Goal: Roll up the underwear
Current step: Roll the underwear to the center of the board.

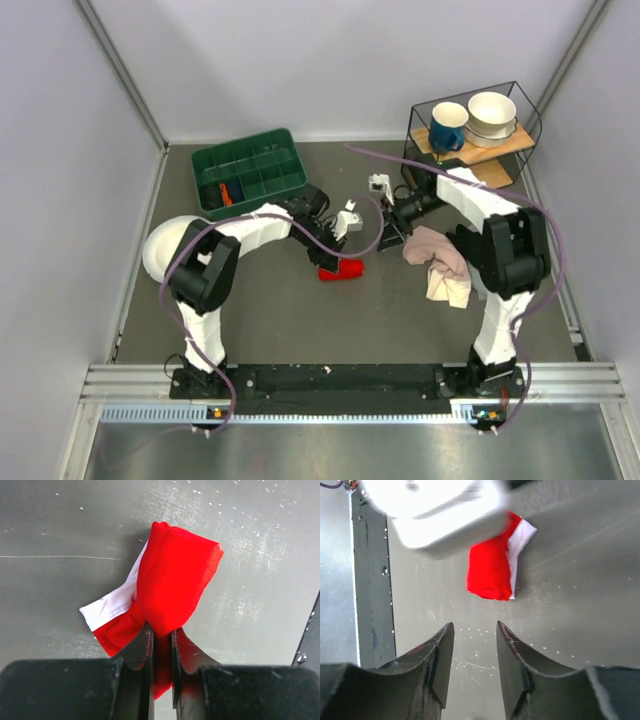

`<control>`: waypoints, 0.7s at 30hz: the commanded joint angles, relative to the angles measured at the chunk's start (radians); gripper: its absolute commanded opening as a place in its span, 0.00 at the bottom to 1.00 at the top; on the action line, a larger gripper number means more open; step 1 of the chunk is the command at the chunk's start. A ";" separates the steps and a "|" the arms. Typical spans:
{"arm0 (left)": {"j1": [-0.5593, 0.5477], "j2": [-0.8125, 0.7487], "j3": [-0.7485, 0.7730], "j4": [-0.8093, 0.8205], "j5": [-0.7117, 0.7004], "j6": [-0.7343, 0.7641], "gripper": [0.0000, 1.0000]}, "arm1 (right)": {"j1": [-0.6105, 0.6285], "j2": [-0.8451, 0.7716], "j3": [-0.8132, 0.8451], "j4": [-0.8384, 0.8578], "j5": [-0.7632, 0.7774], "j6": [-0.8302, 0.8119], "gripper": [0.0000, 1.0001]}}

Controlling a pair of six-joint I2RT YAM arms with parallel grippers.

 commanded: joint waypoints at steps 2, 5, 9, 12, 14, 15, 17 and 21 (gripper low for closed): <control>0.022 0.092 0.021 -0.116 0.006 -0.070 0.00 | 0.012 -0.222 -0.162 0.093 -0.105 -0.225 0.36; 0.032 0.126 0.049 -0.139 0.014 -0.093 0.01 | 0.035 -0.333 -0.267 0.186 -0.080 -0.271 0.34; 0.037 0.153 0.072 -0.150 0.015 -0.100 0.02 | 0.181 -0.469 -0.441 0.472 0.141 -0.234 0.31; 0.040 0.170 0.089 -0.153 0.014 -0.111 0.04 | 0.271 -0.509 -0.518 0.608 0.302 -0.219 0.33; 0.042 0.178 0.095 -0.156 0.012 -0.114 0.06 | 0.345 -0.473 -0.517 0.666 0.400 -0.220 0.34; 0.043 0.179 0.098 -0.157 0.009 -0.119 0.08 | 0.362 -0.454 -0.500 0.673 0.424 -0.219 0.34; 0.045 0.184 0.103 -0.156 0.007 -0.122 0.10 | 0.400 -0.413 -0.482 0.686 0.462 -0.216 0.34; 0.048 0.181 0.110 -0.154 0.001 -0.133 0.19 | 0.430 -0.341 -0.448 0.705 0.534 -0.211 0.35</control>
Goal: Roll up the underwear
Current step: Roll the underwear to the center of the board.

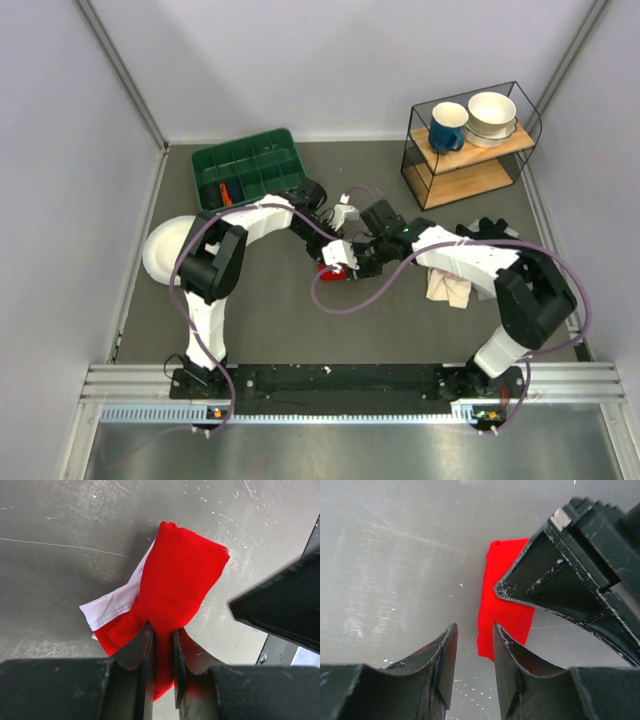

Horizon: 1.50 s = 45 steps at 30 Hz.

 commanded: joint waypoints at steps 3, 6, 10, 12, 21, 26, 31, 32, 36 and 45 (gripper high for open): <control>-0.002 0.063 -0.010 -0.036 -0.108 -0.014 0.24 | 0.028 0.099 0.058 0.097 0.172 -0.002 0.35; 0.004 0.051 -0.015 -0.020 -0.111 -0.040 0.28 | 0.029 0.129 0.038 0.105 0.218 -0.011 0.34; 0.010 0.006 -0.032 0.022 -0.097 -0.064 0.36 | 0.029 0.135 0.010 0.106 0.233 -0.020 0.32; 0.012 -0.009 -0.036 0.039 -0.089 -0.074 0.39 | 0.028 0.129 0.003 0.103 0.229 -0.020 0.32; 0.012 0.028 -0.038 0.028 -0.077 -0.071 0.38 | 0.029 -0.016 0.089 0.024 0.054 0.093 0.48; 0.012 0.025 -0.039 0.026 -0.082 -0.074 0.38 | 0.028 0.075 0.121 0.040 0.170 0.089 0.50; 0.012 0.012 -0.039 0.029 -0.085 -0.079 0.38 | 0.029 0.174 0.142 0.042 0.232 0.083 0.49; 0.012 0.006 -0.041 0.033 -0.089 -0.082 0.39 | 0.029 0.181 0.132 0.040 0.242 0.071 0.48; 0.013 -0.023 -0.052 0.068 -0.122 -0.103 0.42 | 0.029 0.177 0.081 0.007 0.217 0.029 0.35; 0.062 -0.210 -0.161 0.293 -0.094 -0.228 0.54 | 0.031 0.172 0.024 -0.032 0.200 -0.002 0.16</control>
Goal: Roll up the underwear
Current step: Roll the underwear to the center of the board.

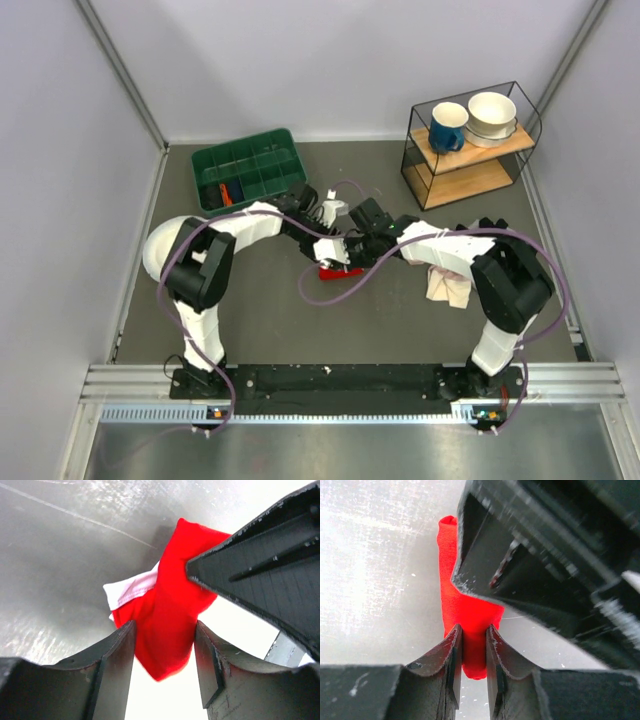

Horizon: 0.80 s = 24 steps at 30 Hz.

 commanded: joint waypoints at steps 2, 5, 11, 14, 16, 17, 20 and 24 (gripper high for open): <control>0.049 -0.153 -0.066 0.143 -0.016 -0.060 0.56 | 0.007 0.009 -0.054 -0.098 -0.016 -0.016 0.16; 0.064 -0.147 -0.075 0.145 0.017 -0.060 0.59 | 0.012 0.008 -0.057 -0.101 -0.016 -0.018 0.16; 0.072 -0.072 -0.066 0.142 0.112 -0.058 0.66 | 0.021 0.008 -0.053 -0.102 -0.018 -0.013 0.16; 0.072 -0.023 -0.050 0.122 0.140 -0.054 0.74 | 0.024 0.009 -0.052 -0.102 -0.016 -0.010 0.16; 0.072 0.005 -0.049 0.116 0.163 -0.046 0.74 | 0.024 0.011 -0.051 -0.104 -0.016 -0.010 0.16; 0.072 0.015 -0.050 0.110 0.183 -0.046 0.74 | 0.024 0.011 -0.049 -0.102 -0.016 -0.007 0.16; 0.072 0.054 -0.050 0.090 0.188 -0.042 0.74 | 0.026 0.015 -0.048 -0.104 -0.016 -0.005 0.16; 0.070 0.097 -0.044 0.062 0.182 -0.042 0.99 | 0.030 0.019 -0.046 -0.104 -0.018 -0.007 0.16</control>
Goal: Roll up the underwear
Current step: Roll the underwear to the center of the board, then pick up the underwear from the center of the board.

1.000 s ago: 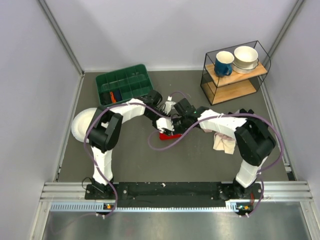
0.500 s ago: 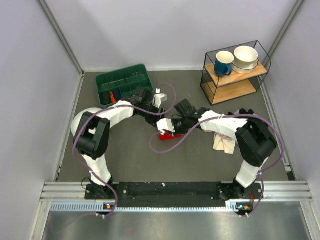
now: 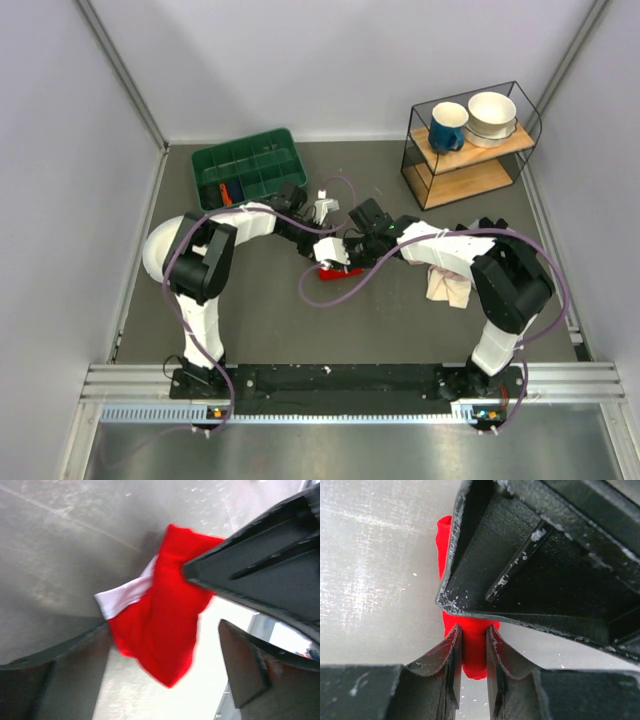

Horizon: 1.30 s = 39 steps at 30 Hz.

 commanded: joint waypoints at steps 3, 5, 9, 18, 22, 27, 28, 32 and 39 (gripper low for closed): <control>-0.006 0.079 0.019 -0.054 0.012 0.020 0.98 | 0.031 0.025 -0.038 -0.108 -0.016 0.009 0.16; -0.009 0.088 0.020 -0.062 0.025 0.025 0.93 | 0.033 0.025 -0.036 -0.108 -0.016 0.011 0.16; -0.021 0.100 0.022 -0.086 0.047 0.040 0.74 | 0.033 0.027 -0.033 -0.108 -0.012 0.011 0.16; -0.022 0.113 0.025 -0.106 0.094 0.039 0.23 | 0.033 0.021 -0.028 -0.108 -0.008 0.018 0.16; -0.022 0.081 0.023 -0.106 0.102 0.039 0.15 | 0.031 0.015 -0.016 -0.110 -0.003 0.044 0.19; -0.022 0.035 0.017 -0.106 0.094 0.037 0.09 | 0.033 -0.027 0.030 -0.131 -0.011 0.100 0.40; -0.021 0.018 0.016 -0.105 0.096 0.043 0.07 | 0.031 -0.040 0.036 -0.142 -0.009 0.116 0.44; -0.019 -0.039 -0.009 -0.076 0.072 0.025 0.05 | 0.011 -0.108 0.073 -0.180 -0.043 0.161 0.61; 0.005 -0.183 -0.063 0.005 -0.001 -0.039 0.05 | -0.053 -0.240 0.073 -0.239 -0.153 0.189 0.66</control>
